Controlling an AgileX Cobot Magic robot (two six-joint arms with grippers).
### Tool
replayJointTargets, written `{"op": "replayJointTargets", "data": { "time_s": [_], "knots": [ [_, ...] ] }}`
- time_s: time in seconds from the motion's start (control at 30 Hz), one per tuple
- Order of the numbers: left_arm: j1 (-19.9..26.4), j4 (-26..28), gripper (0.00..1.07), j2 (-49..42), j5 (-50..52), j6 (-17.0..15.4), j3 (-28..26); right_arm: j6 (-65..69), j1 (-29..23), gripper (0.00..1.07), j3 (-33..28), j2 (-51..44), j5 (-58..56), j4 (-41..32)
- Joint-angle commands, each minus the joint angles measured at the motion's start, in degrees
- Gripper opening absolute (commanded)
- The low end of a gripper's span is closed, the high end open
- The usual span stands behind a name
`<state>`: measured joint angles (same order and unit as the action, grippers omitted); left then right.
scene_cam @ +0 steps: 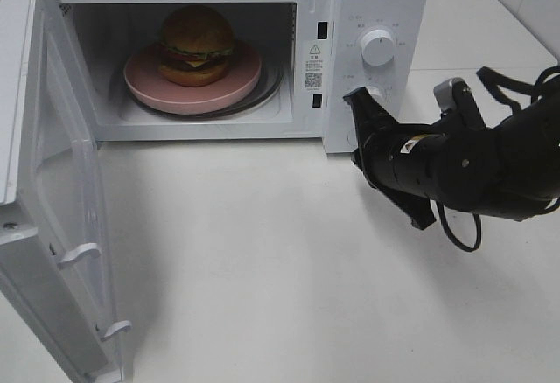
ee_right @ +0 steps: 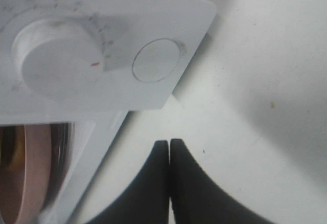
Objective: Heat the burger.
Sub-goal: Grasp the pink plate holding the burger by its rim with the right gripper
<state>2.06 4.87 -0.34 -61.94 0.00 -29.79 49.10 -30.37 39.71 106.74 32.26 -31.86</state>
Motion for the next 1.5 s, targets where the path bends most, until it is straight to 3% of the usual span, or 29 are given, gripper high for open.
{"op": "replayJointTargets", "data": {
  "time_s": [0.03, 0.23, 0.3, 0.5, 0.57, 0.77, 0.97, 1.03, 1.5],
  "knots": [
    [0.11, 0.29, 1.0, -0.17, 0.63, 0.0, 0.11, -14.21, 0.34, 0.01, -0.23, -4.58, -9.17, 2.92],
    [0.11, 0.29, 1.0, -0.17, 0.63, 0.0, 0.11, -25.78, 0.34, 0.02, -0.23, -7.33, -16.79, 2.92],
    [0.11, 0.29, 1.0, -0.17, 0.63, 0.0, 0.11, -37.13, 0.34, 0.03, 0.57, -9.68, -26.3, 3.38],
    [0.11, 0.29, 1.0, -0.17, 0.63, 0.0, 0.11, -43.66, 0.34, 0.03, 2.18, -10.77, -36.96, 6.93],
    [0.11, 0.29, 1.0, -0.17, 0.63, 0.0, 0.11, -47.27, 0.34, 0.03, 5.04, -10.71, -47.1, 13.06],
    [0.11, 0.29, 1.0, -0.17, 0.63, 0.0, 0.11, -50.99, 0.34, 0.05, 10.54, -10.71, -60.16, 23.61],
    [0.11, 0.29, 1.0, -0.17, 0.63, 0.0, 0.11, -55.46, 0.34, 0.06, 13.98, -10.71, -68.47, 28.25],
    [0.11, 0.29, 1.0, -0.17, 0.63, 0.0, 0.11, -62.91, 0.34, 0.07, 17.53, -10.71, -76.6, 30.94],
    [0.11, 0.29, 1.0, -0.17, 0.63, 0.0, 0.11, -88.75, 0.34, 0.11, 25.55, -10.71, -80.62, 38.96]
  ]
}}
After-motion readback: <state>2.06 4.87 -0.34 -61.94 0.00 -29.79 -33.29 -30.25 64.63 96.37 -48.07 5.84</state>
